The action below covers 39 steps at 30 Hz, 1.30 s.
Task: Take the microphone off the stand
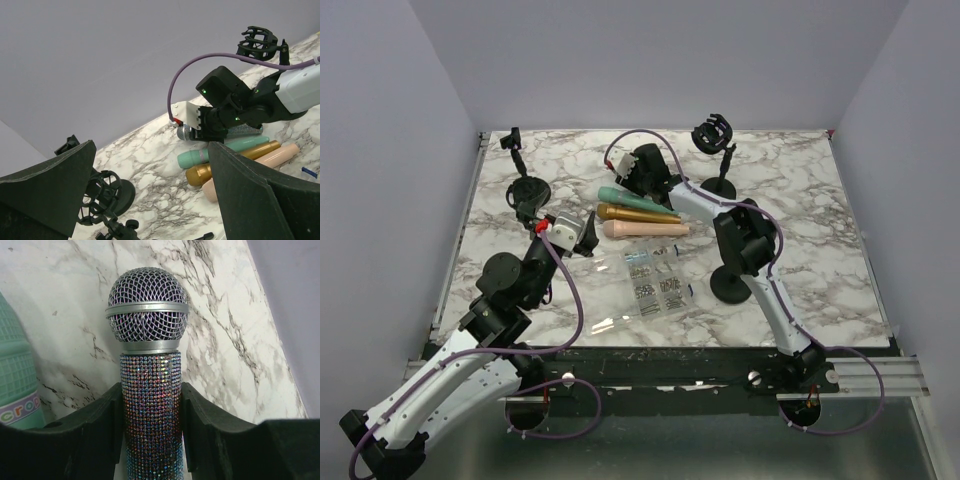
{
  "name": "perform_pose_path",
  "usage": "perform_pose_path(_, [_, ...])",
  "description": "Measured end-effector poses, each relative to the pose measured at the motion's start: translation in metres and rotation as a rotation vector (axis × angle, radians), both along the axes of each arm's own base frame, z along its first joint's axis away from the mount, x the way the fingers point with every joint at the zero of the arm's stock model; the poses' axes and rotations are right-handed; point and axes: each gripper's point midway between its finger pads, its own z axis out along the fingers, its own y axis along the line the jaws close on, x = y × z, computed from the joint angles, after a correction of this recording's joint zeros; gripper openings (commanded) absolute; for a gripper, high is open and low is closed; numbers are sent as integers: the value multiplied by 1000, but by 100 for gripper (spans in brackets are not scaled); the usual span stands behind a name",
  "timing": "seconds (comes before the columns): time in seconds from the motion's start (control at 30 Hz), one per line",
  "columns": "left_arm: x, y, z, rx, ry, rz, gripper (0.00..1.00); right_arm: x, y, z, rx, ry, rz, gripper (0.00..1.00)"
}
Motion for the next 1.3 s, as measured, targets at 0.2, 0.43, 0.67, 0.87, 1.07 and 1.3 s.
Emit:
perform_pose_path(0.2, [0, 0, 0, 0, 0, 0, 98, 0, 3, 2, 19, 7, 7, 67])
perform_pose_path(0.43, [0, 0, 0, -1, -1, -2, 98, 0, 4, 4, 25, 6, 10, 70])
perform_pose_path(0.67, [-2, 0, 2, -5, -7, -10, 98, 0, 4, 6, 31, 9, 3, 75])
perform_pose_path(0.87, [-3, 0, 3, -10, -8, -12, 98, 3, 2, 8, 34, 5, -18, 82])
perform_pose_path(1.07, [-3, -2, 3, -16, -6, -21, 98, 4, -2, 9, 27, 1, -46, 85])
perform_pose_path(1.3, [-4, -2, 3, -24, -2, -24, 98, 4, -7, 15, 25, 4, -71, 87])
